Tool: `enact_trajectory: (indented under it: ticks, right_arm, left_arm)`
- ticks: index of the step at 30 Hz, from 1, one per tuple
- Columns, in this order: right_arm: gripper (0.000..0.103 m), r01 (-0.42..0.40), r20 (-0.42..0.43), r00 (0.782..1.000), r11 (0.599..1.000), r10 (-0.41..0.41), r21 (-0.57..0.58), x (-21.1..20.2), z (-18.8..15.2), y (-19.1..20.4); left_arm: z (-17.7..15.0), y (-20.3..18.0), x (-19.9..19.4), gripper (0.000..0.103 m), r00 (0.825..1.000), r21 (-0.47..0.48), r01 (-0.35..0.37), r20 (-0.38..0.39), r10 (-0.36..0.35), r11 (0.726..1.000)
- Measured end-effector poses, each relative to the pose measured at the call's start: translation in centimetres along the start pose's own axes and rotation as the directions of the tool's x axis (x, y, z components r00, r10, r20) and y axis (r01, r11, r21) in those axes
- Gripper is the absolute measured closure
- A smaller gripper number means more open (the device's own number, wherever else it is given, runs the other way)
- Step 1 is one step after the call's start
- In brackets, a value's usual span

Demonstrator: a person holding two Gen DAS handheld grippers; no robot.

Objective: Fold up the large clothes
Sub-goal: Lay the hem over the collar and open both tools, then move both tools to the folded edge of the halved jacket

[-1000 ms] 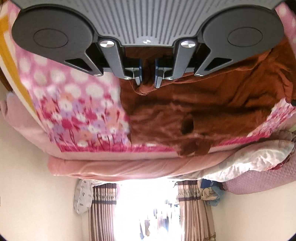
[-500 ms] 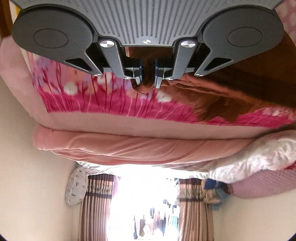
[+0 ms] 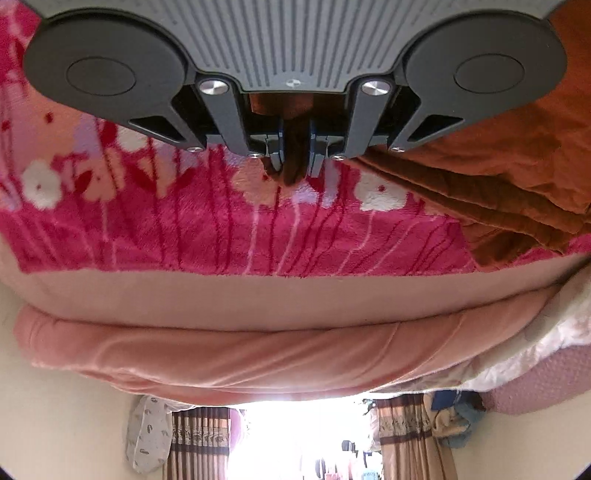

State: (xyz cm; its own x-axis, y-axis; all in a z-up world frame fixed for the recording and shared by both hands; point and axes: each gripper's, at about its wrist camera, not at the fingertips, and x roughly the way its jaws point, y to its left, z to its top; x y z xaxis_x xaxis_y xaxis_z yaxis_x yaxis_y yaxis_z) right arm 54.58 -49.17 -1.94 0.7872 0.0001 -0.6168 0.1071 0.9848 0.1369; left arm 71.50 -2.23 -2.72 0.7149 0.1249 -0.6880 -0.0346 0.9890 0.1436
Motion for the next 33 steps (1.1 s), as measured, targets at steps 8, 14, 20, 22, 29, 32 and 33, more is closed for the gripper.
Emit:
enact_trajectory:
  ticks: [8, 14, 20, 22, 29, 32, 33]
  right_arm:
    - [0.044, -0.04, 0.017, 0.999, 0.998, 0.04, 0.048, -3.2, 1.6, -0.6]
    - [0.041, -0.03, 0.066, 0.998, 0.997, 0.025, 0.076, -5.4, 2.7, -0.7]
    - [0.042, -0.03, 0.211, 0.977, 0.994, 0.007, 0.106, -10.3, 3.1, 1.7]
    - [0.042, -0.119, 0.254, 0.964, 0.985, 0.084, 0.126, -11.5, 2.3, 4.0]
    - [0.063, -0.185, 0.281, 0.939, 0.98, 0.197, -0.066, -9.3, -3.2, 16.5]
    - [0.074, -0.153, 0.234, 0.955, 0.978, 0.183, -0.144, -6.1, -4.7, 19.3]
    - [0.075, -0.134, 0.222, 0.961, 0.979, 0.166, -0.152, -4.9, -5.0, 19.6]
  left_arm:
    - [2.7, 7.9, -1.5, 0.063, 0.933, -0.327, 0.344, 0.01, -0.361, 0.88]
    - [3.0, 11.2, -3.9, 0.059, 0.964, -0.419, 0.263, 0.094, -0.247, 0.869]
    - [1.9, 7.0, -9.0, 0.058, 0.933, -0.364, 0.354, 0.075, -0.352, 0.861]
    - [0.7, 3.1, -11.2, 0.054, 0.928, -0.321, 0.368, 0.076, -0.364, 0.873]
    - [-4.6, -10.5, -12.3, 0.05, 0.987, -0.066, 0.136, 0.09, -0.13, 0.988]
    - [-6.4, -13.1, -10.0, 0.05, 0.993, -0.028, 0.072, 0.095, -0.069, 0.997]
    - [-6.8, -13.5, -9.2, 0.05, 0.993, -0.018, 0.045, 0.107, -0.043, 0.999]
